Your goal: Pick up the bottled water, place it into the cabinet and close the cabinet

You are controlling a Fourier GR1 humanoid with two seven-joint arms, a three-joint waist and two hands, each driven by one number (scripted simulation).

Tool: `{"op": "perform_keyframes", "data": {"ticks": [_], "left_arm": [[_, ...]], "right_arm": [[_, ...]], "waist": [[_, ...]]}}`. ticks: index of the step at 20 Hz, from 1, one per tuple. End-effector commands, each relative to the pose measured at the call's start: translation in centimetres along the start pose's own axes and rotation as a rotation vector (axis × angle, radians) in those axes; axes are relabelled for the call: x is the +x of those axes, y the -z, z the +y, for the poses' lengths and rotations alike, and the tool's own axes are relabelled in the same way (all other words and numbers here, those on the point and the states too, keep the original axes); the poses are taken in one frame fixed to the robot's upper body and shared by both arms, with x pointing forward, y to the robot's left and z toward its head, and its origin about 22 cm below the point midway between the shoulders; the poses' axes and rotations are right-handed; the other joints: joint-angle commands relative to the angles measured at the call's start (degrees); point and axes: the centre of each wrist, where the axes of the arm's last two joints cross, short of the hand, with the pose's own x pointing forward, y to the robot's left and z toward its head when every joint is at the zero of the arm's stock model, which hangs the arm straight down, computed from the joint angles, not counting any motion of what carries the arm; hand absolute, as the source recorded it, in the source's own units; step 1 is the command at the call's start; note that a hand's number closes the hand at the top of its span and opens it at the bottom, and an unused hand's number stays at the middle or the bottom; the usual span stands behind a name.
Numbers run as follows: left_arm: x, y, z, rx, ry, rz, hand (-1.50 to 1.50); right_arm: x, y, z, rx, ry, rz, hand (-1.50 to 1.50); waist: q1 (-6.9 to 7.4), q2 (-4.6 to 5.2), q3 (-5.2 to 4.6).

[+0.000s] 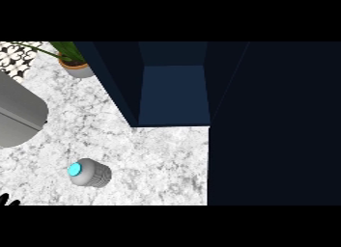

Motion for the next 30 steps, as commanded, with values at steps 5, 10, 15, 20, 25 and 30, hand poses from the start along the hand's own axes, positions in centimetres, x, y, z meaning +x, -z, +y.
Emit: {"op": "perform_keyframes", "data": {"ticks": [5, 10, 15, 20, 25, 30], "left_arm": [[-2.1, 2.0, 2.6, 0.025, 0.006, 0.000, -1.50], [-4.1, 4.5, 4.4, 0.003, 0.068, 0.015, -1.50], [-5.2, 6.1, 4.6, 0.025, 0.090, 0.008, -1.50], [-8.5, 9.9, 4.7, 0.021, 0.075, 0.058, -1.50], [-10.0, 9.3, 6.0, 0.057, 0.114, 0.067, -1.50], [-14.1, 10.0, 7.2, 0.054, 0.106, 0.127, -1.50]], "right_arm": [[3.9, -1.5, 0.3, 0.052, 0.083, -0.086, -1.50], [4.1, -1.9, 0.4, 0.070, 0.070, -0.071, -1.50], [4.5, -3.3, 0.5, 0.051, 0.090, -0.073, -1.50], [2.9, -3.2, -0.2, 0.051, 0.095, -0.095, -1.50], [4.3, -3.5, 0.0, 0.079, 0.098, -0.098, -1.50], [3.3, -3.9, -0.9, 0.070, 0.089, -0.084, -1.50]], "waist": [[-0.06, 0.16, -0.06], [-0.42, 0.20, -0.11], [-0.92, 0.02, -0.07], [-1.19, 0.20, -0.04], [-0.30, 0.18, -0.11], [-0.41, 0.31, -0.12]]}}
